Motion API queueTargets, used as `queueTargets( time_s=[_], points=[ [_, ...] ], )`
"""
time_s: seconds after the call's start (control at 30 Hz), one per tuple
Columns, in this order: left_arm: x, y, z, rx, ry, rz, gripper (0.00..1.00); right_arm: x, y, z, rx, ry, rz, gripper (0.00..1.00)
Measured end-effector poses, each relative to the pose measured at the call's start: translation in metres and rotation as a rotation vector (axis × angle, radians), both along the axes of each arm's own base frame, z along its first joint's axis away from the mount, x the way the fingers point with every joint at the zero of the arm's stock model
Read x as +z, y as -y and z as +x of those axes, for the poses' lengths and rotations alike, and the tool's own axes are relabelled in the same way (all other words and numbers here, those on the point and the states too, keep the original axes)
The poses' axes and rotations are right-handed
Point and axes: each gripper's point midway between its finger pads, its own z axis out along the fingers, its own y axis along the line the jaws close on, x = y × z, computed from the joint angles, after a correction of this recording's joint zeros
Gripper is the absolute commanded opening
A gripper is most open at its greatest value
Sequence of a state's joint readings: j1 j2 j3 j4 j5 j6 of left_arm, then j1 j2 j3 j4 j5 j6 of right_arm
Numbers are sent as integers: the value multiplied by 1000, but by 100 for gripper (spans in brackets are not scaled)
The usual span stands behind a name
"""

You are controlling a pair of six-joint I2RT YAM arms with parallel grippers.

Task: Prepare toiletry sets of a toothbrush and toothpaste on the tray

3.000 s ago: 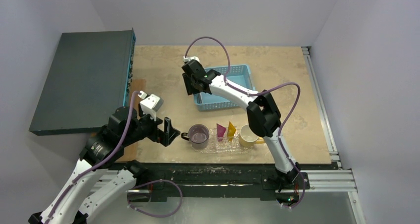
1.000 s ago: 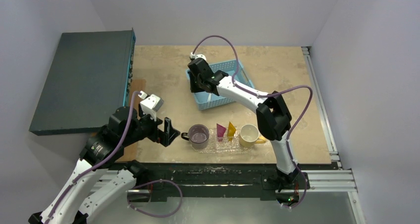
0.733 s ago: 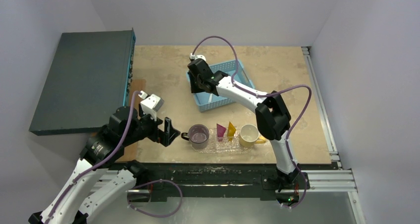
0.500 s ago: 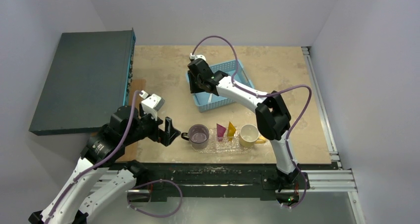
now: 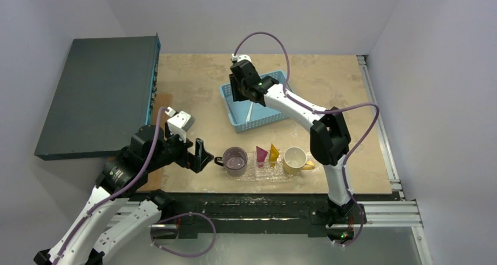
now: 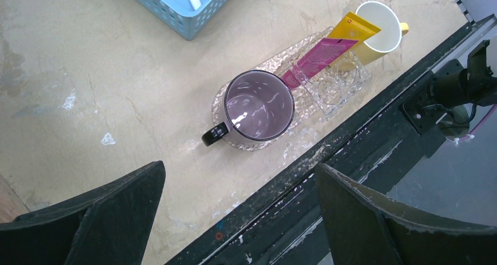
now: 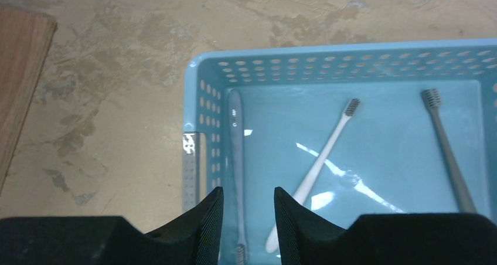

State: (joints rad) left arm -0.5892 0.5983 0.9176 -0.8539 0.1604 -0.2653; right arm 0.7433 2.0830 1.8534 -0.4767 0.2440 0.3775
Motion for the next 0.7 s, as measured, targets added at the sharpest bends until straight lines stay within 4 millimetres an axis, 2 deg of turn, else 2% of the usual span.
queueTargets(
  time_s=[0.37,0.57,0.7],
  points=[
    [0,0,0,0,0,0,100,16,71,36,-46,33,-82,44],
    [0,0,0,0,0,0,100,3,103,50,-61,8,-128,47],
    [0,0,0,0,0,0,100,-14,118,58,-71,-17,-162,51]
  ],
)
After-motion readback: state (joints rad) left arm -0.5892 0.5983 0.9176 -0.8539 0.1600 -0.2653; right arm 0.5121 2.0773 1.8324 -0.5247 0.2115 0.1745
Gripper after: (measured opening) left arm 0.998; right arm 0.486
